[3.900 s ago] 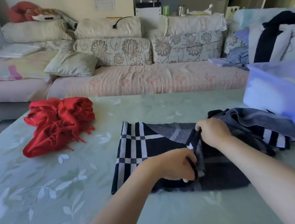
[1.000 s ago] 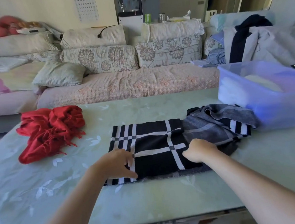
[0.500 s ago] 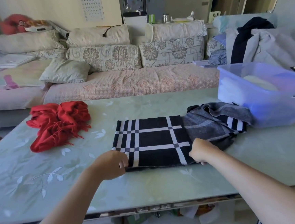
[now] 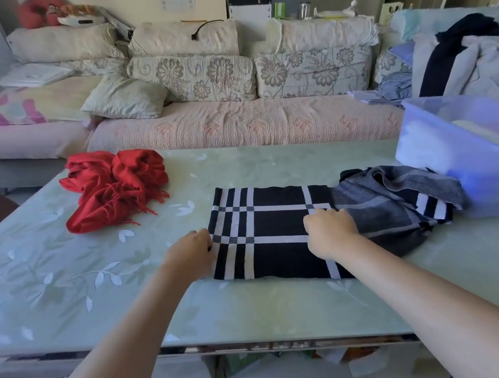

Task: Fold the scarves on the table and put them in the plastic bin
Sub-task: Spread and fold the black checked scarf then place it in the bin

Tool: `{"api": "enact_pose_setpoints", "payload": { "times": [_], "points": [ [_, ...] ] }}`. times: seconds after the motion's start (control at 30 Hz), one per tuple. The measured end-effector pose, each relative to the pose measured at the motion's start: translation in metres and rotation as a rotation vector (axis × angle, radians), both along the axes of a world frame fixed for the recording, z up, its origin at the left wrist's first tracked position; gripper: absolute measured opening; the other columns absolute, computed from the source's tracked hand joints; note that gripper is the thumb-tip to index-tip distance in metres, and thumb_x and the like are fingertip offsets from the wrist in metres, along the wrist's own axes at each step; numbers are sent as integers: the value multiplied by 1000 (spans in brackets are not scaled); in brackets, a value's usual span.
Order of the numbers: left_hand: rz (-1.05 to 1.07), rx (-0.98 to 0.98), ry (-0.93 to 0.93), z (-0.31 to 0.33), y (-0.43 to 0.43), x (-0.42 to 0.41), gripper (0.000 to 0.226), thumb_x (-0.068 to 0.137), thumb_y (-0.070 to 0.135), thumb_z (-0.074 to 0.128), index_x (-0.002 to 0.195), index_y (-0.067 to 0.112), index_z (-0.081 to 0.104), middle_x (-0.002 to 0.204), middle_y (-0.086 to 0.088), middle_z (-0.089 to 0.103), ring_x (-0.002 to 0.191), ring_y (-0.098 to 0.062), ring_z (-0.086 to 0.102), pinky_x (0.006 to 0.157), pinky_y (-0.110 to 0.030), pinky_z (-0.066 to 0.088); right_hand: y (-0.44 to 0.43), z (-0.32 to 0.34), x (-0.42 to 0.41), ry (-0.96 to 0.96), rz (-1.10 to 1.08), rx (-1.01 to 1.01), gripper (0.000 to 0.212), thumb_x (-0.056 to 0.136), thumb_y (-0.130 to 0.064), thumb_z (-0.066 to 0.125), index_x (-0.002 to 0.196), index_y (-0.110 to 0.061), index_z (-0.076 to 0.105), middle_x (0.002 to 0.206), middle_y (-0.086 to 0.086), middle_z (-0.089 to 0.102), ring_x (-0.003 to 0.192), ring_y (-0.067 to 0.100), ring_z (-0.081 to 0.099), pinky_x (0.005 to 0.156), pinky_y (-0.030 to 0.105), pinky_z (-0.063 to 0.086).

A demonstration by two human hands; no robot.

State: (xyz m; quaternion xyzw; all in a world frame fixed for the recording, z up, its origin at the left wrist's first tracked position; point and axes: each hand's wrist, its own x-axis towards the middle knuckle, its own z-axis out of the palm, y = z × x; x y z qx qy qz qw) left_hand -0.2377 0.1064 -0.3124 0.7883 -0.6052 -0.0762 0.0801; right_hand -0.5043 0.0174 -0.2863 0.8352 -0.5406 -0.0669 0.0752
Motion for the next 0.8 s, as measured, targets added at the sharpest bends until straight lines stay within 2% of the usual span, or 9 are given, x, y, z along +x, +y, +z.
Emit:
{"api": "enact_pose_setpoints", "payload": {
  "times": [0.1, 0.17, 0.33, 0.43, 0.5, 0.57, 0.63, 0.7, 0.8],
  "points": [
    [79, 80, -106, -1, -5, 4, 27, 96, 41, 46, 108, 17, 48, 96, 3, 59, 83, -19, 56, 61, -28, 37, -20, -4, 41, -262, 98, 62, 33, 87, -3, 45, 108, -23, 62, 111, -2, 56, 95, 23, 57, 75, 34, 43],
    [99, 120, -147, -2, -9, 7, 30, 96, 46, 43, 104, 18, 49, 92, 4, 57, 82, -19, 55, 61, -29, 37, -38, -6, 75, -364, 154, 122, 36, 90, -3, 43, 112, -24, 63, 115, -4, 55, 97, 22, 59, 79, 37, 49],
    [59, 175, -4, -5, -23, 10, 22, 97, 32, 36, 85, 15, 46, 84, 2, 50, 81, -20, 53, 66, -29, 41, -86, -10, 158, -223, 358, 63, 59, 85, 11, 43, 135, -19, 55, 136, 4, 48, 103, 30, 59, 77, 41, 52],
    [59, 164, 108, -5, -29, 17, 23, 93, 28, 40, 74, 16, 41, 79, 2, 48, 70, -16, 47, 58, -27, 36, -116, -22, 193, -146, 456, 71, 74, 84, 9, 48, 146, -31, 44, 141, -2, 44, 104, 29, 60, 73, 35, 46],
    [59, 150, 170, -5, -31, 21, 21, 94, 29, 40, 77, 16, 42, 79, 2, 48, 66, -13, 43, 54, -26, 32, -129, -31, 205, -146, 499, 125, 65, 89, -3, 50, 144, -38, 47, 146, -6, 47, 121, 26, 57, 85, 31, 46],
    [53, 118, 235, -3, -30, 23, 20, 97, 29, 40, 84, 14, 42, 81, 2, 47, 65, -12, 42, 52, -25, 31, -137, -35, 214, -97, 543, 135, 66, 90, 5, 48, 143, -35, 51, 143, -4, 52, 125, 25, 54, 93, 33, 47],
    [37, 73, 292, 0, -27, 24, 18, 98, 28, 41, 89, 12, 42, 81, 2, 47, 63, -11, 41, 51, -24, 30, -142, -35, 218, -115, 526, 131, 59, 87, 9, 46, 132, -25, 63, 131, 0, 58, 114, 28, 59, 90, 39, 51],
    [8, 12, 354, 4, -23, 25, 12, 98, 22, 43, 96, 10, 42, 80, 0, 48, 62, -12, 39, 51, -24, 30, -147, -35, 221, -194, 497, 128, 41, 81, 4, 47, 105, -16, 74, 113, 5, 65, 101, 30, 62, 84, 43, 55],
    [5, -53, 430, 4, -22, 29, 7, 94, 13, 43, 101, 15, 43, 80, -1, 51, 59, -14, 39, 47, -23, 30, -149, -33, 225, -310, 441, 145, 19, 75, -3, 48, 76, -14, 63, 90, 4, 61, 83, 27, 59, 76, 44, 54]
  ]
}}
